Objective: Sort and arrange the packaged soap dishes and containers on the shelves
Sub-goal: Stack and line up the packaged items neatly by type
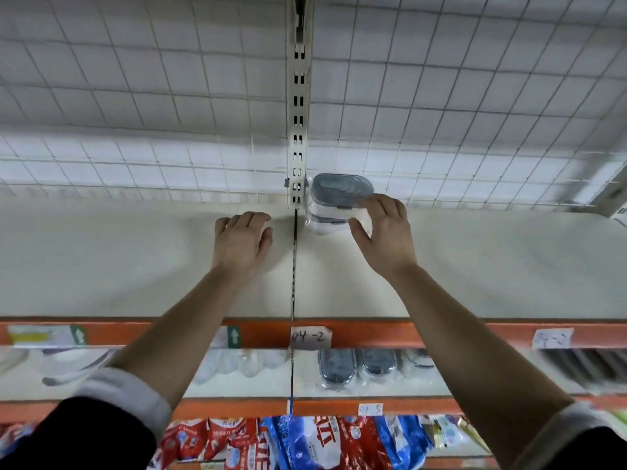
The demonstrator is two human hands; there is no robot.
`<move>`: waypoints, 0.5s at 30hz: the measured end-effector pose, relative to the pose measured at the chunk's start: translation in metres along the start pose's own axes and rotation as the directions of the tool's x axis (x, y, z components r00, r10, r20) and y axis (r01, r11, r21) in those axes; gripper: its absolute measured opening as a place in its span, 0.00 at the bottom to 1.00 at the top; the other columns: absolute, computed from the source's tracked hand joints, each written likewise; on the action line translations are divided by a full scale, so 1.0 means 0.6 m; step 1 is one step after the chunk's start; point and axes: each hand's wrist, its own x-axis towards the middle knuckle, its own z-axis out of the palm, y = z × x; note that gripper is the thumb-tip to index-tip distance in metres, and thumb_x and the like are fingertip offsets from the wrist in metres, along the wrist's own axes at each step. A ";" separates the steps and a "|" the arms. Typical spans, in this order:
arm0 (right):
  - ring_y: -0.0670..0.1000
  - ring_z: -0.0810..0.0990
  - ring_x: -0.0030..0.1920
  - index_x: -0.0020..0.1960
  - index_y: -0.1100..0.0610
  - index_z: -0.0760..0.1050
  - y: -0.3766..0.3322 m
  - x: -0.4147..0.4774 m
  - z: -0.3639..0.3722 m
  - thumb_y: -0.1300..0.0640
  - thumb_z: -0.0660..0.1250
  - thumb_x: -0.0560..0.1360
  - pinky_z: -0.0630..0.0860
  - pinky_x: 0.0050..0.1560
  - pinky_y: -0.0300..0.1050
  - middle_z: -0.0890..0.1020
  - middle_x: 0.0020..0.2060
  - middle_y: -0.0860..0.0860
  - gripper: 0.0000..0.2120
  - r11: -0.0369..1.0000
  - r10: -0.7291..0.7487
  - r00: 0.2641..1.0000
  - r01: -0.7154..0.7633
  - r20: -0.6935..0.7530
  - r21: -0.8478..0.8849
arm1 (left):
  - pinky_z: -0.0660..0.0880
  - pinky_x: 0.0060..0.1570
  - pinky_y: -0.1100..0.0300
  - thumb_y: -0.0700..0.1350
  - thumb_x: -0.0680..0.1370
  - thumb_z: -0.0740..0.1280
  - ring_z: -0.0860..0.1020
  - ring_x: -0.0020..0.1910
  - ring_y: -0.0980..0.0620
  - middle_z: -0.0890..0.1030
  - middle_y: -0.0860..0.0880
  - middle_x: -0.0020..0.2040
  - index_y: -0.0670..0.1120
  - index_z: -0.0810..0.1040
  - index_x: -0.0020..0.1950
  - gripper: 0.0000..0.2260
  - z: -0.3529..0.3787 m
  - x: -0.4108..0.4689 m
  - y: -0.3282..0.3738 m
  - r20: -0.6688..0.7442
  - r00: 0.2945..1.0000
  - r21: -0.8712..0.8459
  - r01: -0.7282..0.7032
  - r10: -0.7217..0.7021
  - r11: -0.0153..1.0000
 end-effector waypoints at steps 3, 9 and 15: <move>0.60 0.70 0.64 0.63 0.60 0.76 0.011 -0.056 -0.022 0.54 0.66 0.78 0.70 0.62 0.56 0.77 0.61 0.56 0.16 1.000 -0.023 1.000 0.023 0.006 0.007 | 0.64 0.59 0.48 0.47 0.81 0.59 0.79 0.52 0.43 0.83 0.46 0.53 0.45 0.78 0.59 0.12 -0.018 -0.026 0.030 -0.045 0.999 -0.029 -0.004 0.003 1.000; 0.62 0.71 0.64 0.63 0.61 0.77 0.050 -0.157 -0.073 0.57 0.67 0.77 0.70 0.63 0.56 0.77 0.62 0.59 0.15 0.997 -0.036 0.999 0.037 -0.013 0.070 | 0.66 0.55 0.50 0.52 0.79 0.54 0.78 0.52 0.43 0.82 0.47 0.51 0.45 0.79 0.57 0.19 -0.039 -0.122 0.141 -0.093 0.994 -0.066 -0.061 0.055 0.996; 0.62 0.73 0.63 0.61 0.62 0.78 0.105 -0.300 -0.128 0.57 0.66 0.77 0.71 0.65 0.56 0.78 0.60 0.60 0.15 0.989 -0.091 0.995 0.094 -0.033 0.118 | 0.70 0.58 0.46 0.49 0.78 0.57 0.77 0.57 0.41 0.81 0.45 0.56 0.43 0.79 0.59 0.17 -0.019 -0.263 0.270 -0.107 0.992 -0.126 -0.076 0.062 0.989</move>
